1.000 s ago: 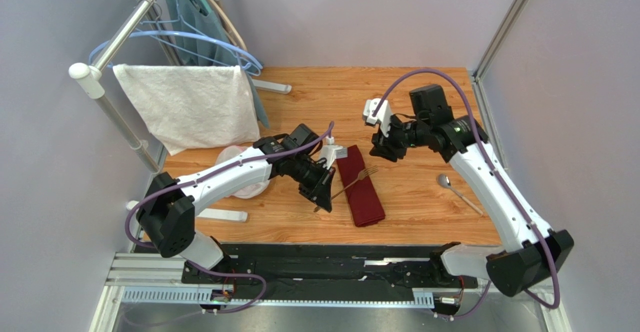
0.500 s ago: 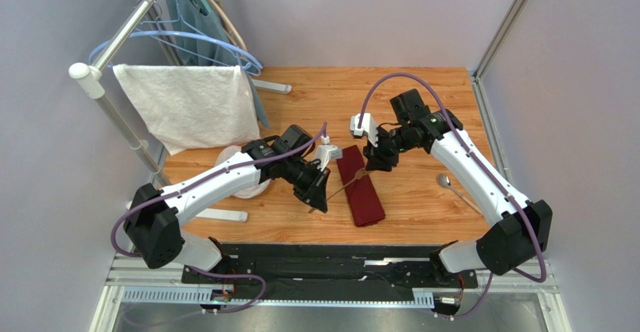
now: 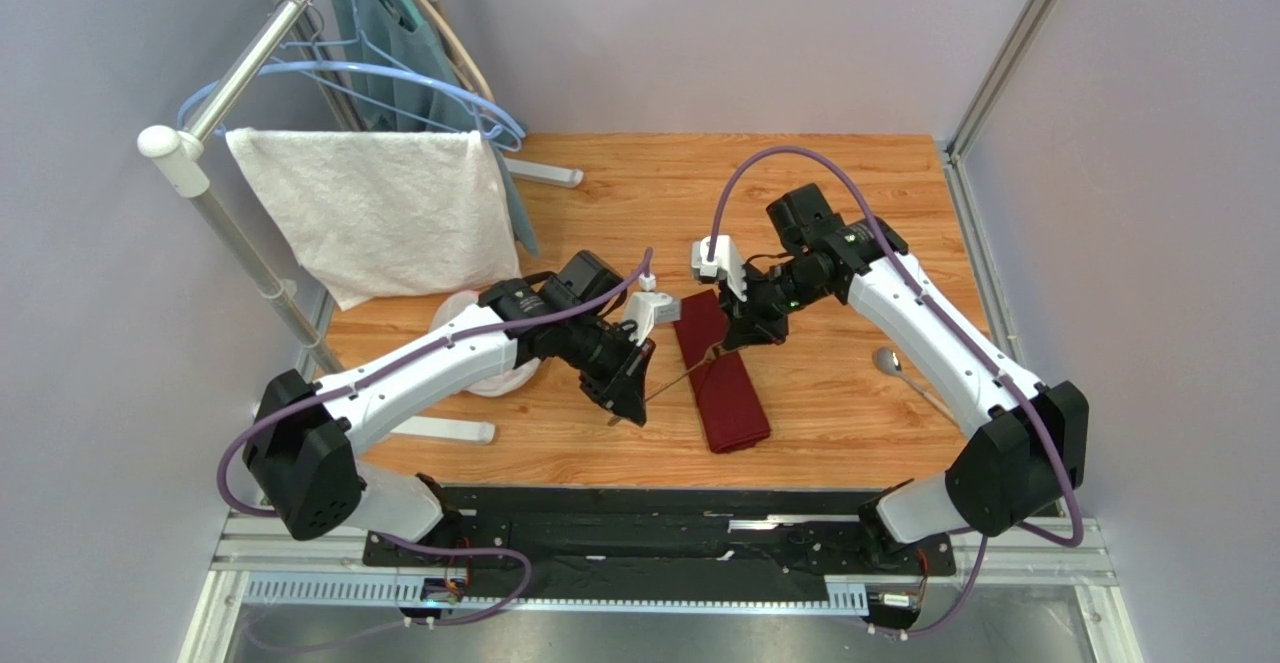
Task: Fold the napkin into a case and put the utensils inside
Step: Pass from the left arm to the right
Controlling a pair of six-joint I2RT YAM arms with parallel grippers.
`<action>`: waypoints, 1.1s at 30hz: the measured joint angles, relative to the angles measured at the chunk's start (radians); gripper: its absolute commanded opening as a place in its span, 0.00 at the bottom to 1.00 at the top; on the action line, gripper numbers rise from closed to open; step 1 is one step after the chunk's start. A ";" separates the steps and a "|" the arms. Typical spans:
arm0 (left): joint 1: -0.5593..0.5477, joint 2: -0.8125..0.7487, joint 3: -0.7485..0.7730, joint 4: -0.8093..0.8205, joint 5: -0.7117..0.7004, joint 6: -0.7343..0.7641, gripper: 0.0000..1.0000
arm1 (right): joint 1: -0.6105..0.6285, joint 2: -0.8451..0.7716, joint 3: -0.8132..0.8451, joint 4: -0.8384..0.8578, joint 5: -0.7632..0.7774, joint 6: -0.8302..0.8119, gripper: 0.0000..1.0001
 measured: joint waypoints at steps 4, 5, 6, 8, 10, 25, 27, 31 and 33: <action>-0.002 -0.019 0.000 -0.036 -0.030 0.029 0.00 | 0.000 -0.006 -0.035 0.012 -0.037 0.027 0.00; -0.004 -0.027 0.000 -0.044 -0.040 0.031 0.00 | 0.001 -0.014 -0.054 0.026 -0.048 0.040 0.00; -0.008 -0.037 0.000 -0.056 -0.053 0.032 0.00 | 0.002 -0.031 -0.085 0.051 -0.060 0.060 0.00; -0.011 -0.055 0.000 -0.072 -0.060 0.035 0.00 | 0.002 -0.080 -0.157 0.104 -0.080 0.104 0.04; -0.015 -0.065 0.003 -0.087 -0.055 0.042 0.00 | 0.004 -0.141 -0.219 0.159 -0.095 0.153 0.17; -0.011 -0.068 0.056 -0.132 -0.068 0.085 0.00 | 0.009 -0.164 -0.264 0.244 -0.121 0.233 0.28; -0.011 -0.074 0.057 -0.133 -0.080 0.092 0.00 | 0.013 -0.164 -0.272 0.250 -0.125 0.234 0.28; -0.011 -0.100 0.057 -0.136 -0.097 0.111 0.00 | 0.030 -0.164 -0.282 0.249 -0.126 0.235 0.23; -0.012 -0.114 0.057 -0.136 -0.097 0.117 0.00 | 0.040 -0.160 -0.282 0.248 -0.127 0.234 0.26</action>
